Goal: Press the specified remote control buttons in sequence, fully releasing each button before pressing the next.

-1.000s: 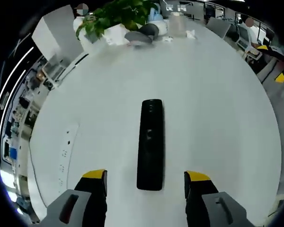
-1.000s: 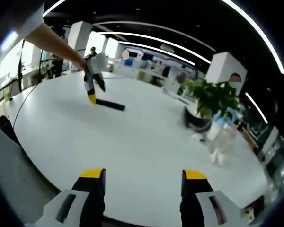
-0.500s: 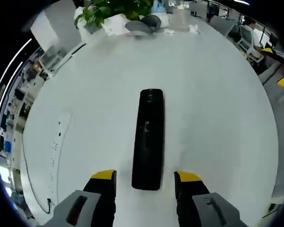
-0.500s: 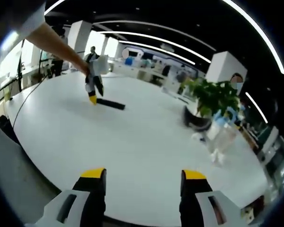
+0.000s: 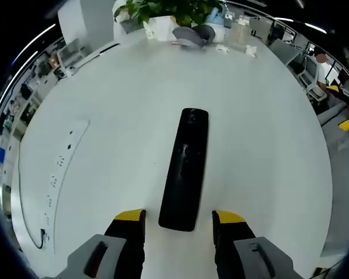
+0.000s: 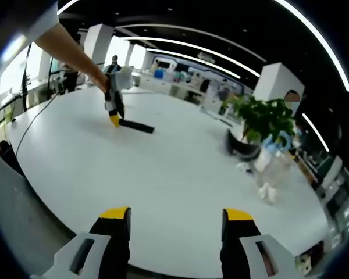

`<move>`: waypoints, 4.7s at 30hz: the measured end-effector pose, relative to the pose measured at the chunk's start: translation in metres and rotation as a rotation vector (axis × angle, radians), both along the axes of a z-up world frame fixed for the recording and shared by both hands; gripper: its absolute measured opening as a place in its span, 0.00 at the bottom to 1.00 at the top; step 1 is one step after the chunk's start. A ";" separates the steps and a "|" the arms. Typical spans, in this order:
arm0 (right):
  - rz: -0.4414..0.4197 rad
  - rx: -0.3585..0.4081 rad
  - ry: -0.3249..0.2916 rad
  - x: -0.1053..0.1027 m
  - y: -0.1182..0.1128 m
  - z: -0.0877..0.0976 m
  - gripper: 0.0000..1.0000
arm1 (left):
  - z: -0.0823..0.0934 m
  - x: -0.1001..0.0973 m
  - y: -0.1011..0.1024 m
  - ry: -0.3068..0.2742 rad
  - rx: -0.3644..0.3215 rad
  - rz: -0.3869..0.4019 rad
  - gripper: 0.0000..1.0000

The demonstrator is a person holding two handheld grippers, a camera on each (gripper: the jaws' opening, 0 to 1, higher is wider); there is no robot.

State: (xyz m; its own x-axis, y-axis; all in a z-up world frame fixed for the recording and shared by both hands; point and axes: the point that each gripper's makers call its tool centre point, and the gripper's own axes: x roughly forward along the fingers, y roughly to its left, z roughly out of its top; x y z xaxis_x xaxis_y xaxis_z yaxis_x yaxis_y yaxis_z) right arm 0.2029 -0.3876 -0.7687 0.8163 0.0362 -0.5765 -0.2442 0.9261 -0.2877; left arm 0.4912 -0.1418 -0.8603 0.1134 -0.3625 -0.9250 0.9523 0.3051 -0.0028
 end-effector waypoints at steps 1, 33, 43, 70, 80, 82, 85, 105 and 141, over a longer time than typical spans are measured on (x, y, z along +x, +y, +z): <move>0.000 0.000 0.000 0.000 0.000 0.000 0.61 | 0.000 -0.001 -0.001 0.000 0.005 -0.010 0.45; -0.001 0.010 -0.022 0.001 0.000 0.004 0.60 | -0.001 -0.020 -0.002 -0.001 0.132 -0.032 0.23; 0.006 0.015 -0.023 0.001 0.002 0.004 0.60 | -0.004 -0.024 -0.004 0.007 0.166 -0.043 0.23; 0.014 0.012 -0.051 0.001 0.003 0.009 0.61 | -0.007 -0.071 -0.006 0.011 0.181 -0.061 0.23; 0.021 0.016 -0.058 0.001 0.005 0.012 0.60 | -0.006 -0.089 -0.009 0.007 0.177 -0.052 0.23; 0.021 0.016 -0.060 0.001 0.004 0.012 0.60 | -0.005 -0.092 -0.009 0.008 0.177 -0.055 0.23; 0.022 0.013 -0.062 0.002 0.004 0.012 0.60 | -0.005 -0.097 -0.011 0.008 0.184 -0.062 0.23; 0.026 0.019 -0.067 0.002 0.005 0.013 0.59 | -0.005 -0.134 -0.020 0.004 0.149 -0.097 0.23; 0.034 0.013 -0.054 0.001 0.006 0.010 0.55 | -0.007 -0.191 -0.033 0.012 0.248 -0.220 0.23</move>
